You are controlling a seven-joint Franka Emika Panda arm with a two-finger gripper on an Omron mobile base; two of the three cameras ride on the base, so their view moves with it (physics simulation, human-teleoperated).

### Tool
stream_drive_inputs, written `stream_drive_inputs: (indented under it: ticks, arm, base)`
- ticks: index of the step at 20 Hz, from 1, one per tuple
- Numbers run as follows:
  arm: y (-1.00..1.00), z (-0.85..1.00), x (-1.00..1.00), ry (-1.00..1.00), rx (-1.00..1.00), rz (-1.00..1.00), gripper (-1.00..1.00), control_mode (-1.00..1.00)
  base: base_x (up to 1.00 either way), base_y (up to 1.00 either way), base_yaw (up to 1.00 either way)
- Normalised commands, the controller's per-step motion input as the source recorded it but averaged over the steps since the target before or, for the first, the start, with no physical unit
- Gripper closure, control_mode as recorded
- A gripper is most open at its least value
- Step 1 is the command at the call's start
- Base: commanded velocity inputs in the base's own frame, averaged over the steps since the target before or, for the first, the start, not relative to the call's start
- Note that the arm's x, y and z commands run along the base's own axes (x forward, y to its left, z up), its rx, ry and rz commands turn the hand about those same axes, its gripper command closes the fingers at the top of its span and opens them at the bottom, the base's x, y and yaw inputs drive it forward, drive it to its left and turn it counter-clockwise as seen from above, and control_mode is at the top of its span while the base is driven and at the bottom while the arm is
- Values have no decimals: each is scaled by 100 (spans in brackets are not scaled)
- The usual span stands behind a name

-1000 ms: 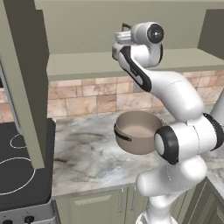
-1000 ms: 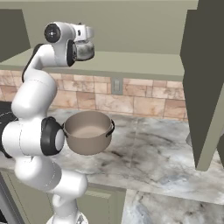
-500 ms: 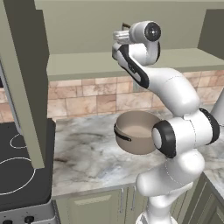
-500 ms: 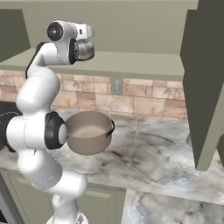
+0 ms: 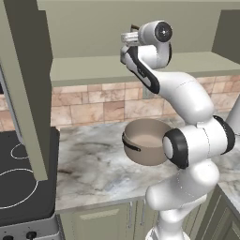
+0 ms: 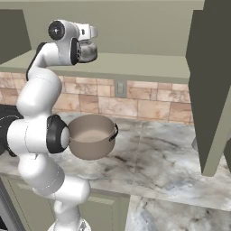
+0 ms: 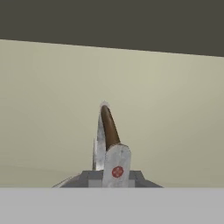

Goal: Pick the kettle from the cabinet and place it on a stove burner. Then pick the pot from the counter and place it on another stove burner. Finally, turn both burners on.

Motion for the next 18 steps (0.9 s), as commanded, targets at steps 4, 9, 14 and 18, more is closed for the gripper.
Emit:
stream_drive_inputs:
  ticks: [4, 9, 14, 18]
  arm:
    - [0, -4, 0, 0, 0, 0, 100, -100]
    - [0, -4, 0, 0, 0, 0, 100, -100]
    - [0, -3, 0, 0, 0, 0, 100, -100]
    - [0, 0, 0, 0, 0, 0, 100, -100]
  base:
    - [0, 0, 0]
    - [0, 0, 0]
    - [0, 0, 0]
    - [0, 0, 0]
